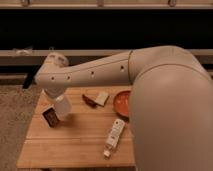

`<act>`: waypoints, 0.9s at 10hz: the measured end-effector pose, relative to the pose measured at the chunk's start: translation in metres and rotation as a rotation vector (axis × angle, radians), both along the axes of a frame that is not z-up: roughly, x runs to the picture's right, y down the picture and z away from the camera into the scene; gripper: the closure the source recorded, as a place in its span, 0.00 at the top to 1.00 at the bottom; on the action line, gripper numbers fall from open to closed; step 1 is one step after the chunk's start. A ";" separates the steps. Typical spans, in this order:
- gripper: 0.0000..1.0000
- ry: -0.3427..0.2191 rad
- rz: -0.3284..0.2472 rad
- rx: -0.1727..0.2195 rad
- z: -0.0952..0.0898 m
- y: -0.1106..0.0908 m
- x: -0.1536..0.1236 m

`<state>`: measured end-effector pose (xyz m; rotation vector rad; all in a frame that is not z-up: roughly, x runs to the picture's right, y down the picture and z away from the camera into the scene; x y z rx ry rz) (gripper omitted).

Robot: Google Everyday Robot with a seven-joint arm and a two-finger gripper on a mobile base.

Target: Place the ceramic cup over the eraser

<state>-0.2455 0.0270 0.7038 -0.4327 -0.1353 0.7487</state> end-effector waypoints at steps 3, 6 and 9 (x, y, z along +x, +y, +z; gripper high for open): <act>0.00 0.005 -0.004 0.069 -0.028 -0.023 -0.004; 0.00 -0.010 -0.058 0.097 -0.050 -0.015 -0.016; 0.00 -0.029 -0.139 0.087 -0.064 0.017 -0.039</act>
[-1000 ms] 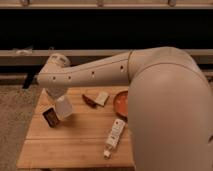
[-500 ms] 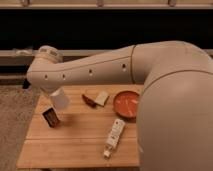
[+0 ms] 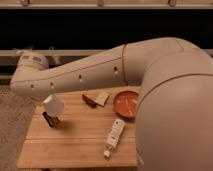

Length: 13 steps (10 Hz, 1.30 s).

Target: Place the ceramic cup over the eraser

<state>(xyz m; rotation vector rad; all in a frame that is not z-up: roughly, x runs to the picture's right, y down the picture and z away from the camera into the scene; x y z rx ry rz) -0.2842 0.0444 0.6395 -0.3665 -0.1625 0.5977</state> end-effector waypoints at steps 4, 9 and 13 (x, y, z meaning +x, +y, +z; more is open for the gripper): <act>0.00 -0.017 -0.052 -0.040 0.007 0.022 -0.020; 0.00 -0.037 -0.055 -0.053 0.012 0.014 -0.041; 0.03 -0.013 -0.062 -0.116 0.050 0.025 -0.047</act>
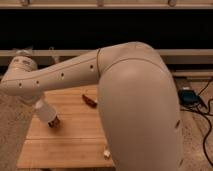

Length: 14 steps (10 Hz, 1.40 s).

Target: Place the ceramic cup over the eraser

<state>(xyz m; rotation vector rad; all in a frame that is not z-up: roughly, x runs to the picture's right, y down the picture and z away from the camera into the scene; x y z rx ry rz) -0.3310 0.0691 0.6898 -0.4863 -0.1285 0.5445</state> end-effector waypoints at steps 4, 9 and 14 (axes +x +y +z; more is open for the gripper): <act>0.40 0.028 0.013 -0.086 0.052 0.020 0.010; 0.80 0.027 0.025 -0.221 0.081 0.023 0.031; 0.80 -0.022 0.047 -0.234 0.066 0.012 0.044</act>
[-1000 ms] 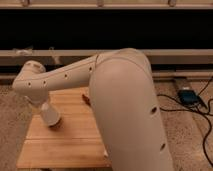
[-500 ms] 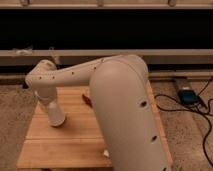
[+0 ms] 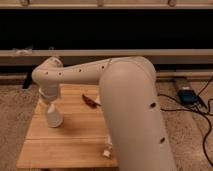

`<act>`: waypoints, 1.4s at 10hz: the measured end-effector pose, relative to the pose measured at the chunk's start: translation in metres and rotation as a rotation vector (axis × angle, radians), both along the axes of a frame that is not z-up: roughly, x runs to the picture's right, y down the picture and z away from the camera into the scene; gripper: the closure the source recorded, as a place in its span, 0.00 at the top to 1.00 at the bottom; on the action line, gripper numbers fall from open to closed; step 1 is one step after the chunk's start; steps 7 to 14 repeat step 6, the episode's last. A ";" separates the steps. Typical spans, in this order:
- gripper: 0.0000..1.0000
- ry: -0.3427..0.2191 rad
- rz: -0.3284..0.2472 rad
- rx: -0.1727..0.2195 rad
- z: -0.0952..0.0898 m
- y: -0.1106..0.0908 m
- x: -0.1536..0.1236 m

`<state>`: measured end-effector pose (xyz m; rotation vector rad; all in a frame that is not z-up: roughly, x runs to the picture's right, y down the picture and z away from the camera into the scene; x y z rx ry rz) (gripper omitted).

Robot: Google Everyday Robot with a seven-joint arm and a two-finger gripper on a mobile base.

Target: Place the ceramic cup over the eraser

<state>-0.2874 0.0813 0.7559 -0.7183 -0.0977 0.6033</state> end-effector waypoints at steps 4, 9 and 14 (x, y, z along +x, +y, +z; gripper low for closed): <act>0.80 -0.015 0.080 0.060 -0.036 -0.031 0.026; 0.80 -0.013 0.088 0.072 -0.038 -0.035 0.027; 0.80 -0.013 0.088 0.072 -0.038 -0.035 0.027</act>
